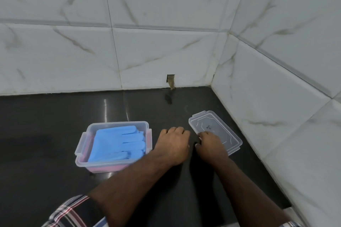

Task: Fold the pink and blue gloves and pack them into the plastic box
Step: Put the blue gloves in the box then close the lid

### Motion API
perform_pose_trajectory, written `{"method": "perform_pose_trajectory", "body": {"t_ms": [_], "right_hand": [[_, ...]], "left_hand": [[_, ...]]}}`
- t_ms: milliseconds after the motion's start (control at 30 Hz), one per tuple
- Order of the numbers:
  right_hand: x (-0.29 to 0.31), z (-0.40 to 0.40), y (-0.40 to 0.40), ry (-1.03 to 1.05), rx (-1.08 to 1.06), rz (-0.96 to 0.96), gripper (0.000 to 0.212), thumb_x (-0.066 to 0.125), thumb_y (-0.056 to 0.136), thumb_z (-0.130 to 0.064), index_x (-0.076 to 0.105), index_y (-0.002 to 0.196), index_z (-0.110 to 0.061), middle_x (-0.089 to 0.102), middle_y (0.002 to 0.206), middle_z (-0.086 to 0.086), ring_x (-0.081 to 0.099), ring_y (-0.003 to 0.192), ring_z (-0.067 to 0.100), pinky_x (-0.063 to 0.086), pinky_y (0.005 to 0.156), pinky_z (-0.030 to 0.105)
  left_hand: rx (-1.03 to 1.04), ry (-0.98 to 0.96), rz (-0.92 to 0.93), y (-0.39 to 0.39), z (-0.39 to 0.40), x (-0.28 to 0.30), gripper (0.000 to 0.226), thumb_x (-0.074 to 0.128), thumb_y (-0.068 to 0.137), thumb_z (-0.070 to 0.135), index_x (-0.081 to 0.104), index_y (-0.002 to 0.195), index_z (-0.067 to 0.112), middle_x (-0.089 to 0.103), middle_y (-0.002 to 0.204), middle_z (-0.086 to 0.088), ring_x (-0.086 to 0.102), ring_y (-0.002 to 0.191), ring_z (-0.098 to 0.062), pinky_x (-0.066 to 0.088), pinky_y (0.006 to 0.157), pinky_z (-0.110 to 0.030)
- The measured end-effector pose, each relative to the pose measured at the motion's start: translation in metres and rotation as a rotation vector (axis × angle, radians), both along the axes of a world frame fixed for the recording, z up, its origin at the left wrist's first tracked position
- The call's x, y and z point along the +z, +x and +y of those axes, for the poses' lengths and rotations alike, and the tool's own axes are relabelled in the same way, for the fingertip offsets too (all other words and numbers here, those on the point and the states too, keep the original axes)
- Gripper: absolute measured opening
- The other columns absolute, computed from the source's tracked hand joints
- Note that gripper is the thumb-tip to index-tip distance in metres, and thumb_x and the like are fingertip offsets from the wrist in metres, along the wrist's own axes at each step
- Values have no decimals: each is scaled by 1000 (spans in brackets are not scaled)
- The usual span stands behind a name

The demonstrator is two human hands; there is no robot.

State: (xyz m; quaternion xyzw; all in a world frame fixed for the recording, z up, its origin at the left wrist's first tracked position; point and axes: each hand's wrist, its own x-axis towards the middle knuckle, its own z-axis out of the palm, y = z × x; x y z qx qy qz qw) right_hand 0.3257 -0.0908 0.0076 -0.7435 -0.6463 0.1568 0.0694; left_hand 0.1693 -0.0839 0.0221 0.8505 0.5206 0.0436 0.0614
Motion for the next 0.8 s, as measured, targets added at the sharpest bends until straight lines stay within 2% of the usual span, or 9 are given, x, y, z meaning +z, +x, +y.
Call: {"method": "perform_pose_trajectory", "body": {"t_ms": [100, 200, 333, 500, 600, 667, 733, 800], "right_hand": [[-2, 0, 3, 1, 24, -41, 24, 48, 83, -26, 62, 97, -13, 64, 102, 8, 59, 99, 31, 51, 84, 39], [-5, -2, 2, 31, 99, -56, 24, 50, 88, -23, 65, 105, -15, 64, 107, 4, 56, 104, 28, 49, 86, 39], [-12, -8, 0, 37, 229, -26, 18, 50, 91, -22, 65, 101, -22, 65, 103, -1, 55, 103, 21, 50, 90, 39], [-15, -14, 10, 48, 294, 86, 32, 41, 84, -29, 70, 97, -25, 69, 94, 0, 61, 93, 20, 51, 85, 36], [-10, -11, 27, 127, 123, 184, 26, 49, 84, -28, 70, 100, -23, 71, 95, -2, 66, 89, 16, 57, 82, 37], [-7, -11, 41, 188, -42, 152, 29, 54, 84, -26, 67, 110, -22, 68, 105, 1, 63, 95, 19, 56, 82, 39], [-5, -12, 52, 114, -179, 95, 43, 57, 84, -27, 59, 126, -20, 59, 121, 8, 56, 108, 28, 49, 87, 38], [-6, -11, 59, 10, -268, 165, 52, 59, 83, -29, 51, 133, -17, 51, 128, 15, 54, 113, 34, 45, 91, 40]], "left_hand": [[20, -39, 14, 4, 2, -5, 43, 49, 96, 38, 50, 136, 21, 53, 139, -3, 48, 130, -25, 36, 106, -45], [52, -80, 15, 5, 4, -5, 44, 49, 97, 39, 49, 137, 21, 52, 140, -4, 48, 130, -26, 36, 106, -46], [137, -137, -46, 7, 8, -3, 47, 49, 95, 37, 47, 139, 21, 51, 141, -5, 48, 130, -28, 38, 106, -46], [280, -243, -179, 6, 18, -3, 52, 52, 93, 29, 43, 143, 18, 47, 145, -7, 48, 131, -30, 40, 109, -48], [340, -345, -247, 5, 24, -4, 54, 55, 96, 30, 39, 147, 19, 46, 148, -6, 47, 133, -28, 40, 112, -50], [372, -416, -257, 5, 27, -8, 56, 56, 96, 30, 38, 148, 19, 45, 150, -6, 47, 134, -29, 41, 113, -51], [401, -499, -282, 5, 28, -10, 56, 58, 96, 31, 39, 146, 19, 48, 149, -6, 51, 132, -29, 44, 111, -50], [421, -565, -326, 5, 28, -9, 53, 59, 97, 32, 40, 144, 18, 52, 146, -6, 55, 128, -27, 47, 108, -47]]}}
